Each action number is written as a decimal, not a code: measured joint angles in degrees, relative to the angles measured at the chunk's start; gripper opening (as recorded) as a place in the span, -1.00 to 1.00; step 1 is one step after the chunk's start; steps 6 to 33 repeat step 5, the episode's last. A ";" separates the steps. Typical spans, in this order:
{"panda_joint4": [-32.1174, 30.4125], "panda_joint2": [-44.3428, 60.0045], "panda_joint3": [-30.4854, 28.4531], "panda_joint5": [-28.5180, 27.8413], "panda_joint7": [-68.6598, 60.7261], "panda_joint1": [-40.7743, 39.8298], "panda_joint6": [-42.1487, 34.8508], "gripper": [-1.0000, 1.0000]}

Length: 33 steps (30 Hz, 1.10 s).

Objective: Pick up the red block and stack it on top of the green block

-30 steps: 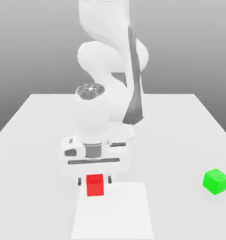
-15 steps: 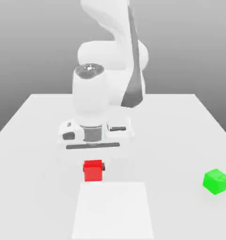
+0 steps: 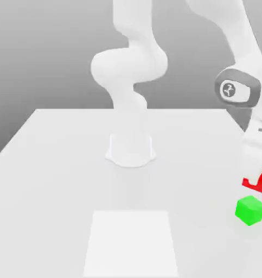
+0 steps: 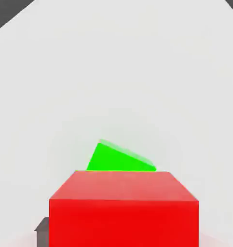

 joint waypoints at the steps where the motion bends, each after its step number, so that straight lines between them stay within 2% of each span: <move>1: 0.14 1.99 -0.73 -1.34 0.99 0.50 1.76 -1.00; 2: 0.23 3.62 -1.58 -2.25 1.67 1.18 3.24 1.00; 33: 0.23 3.62 -1.58 -2.25 1.67 1.18 3.24 1.00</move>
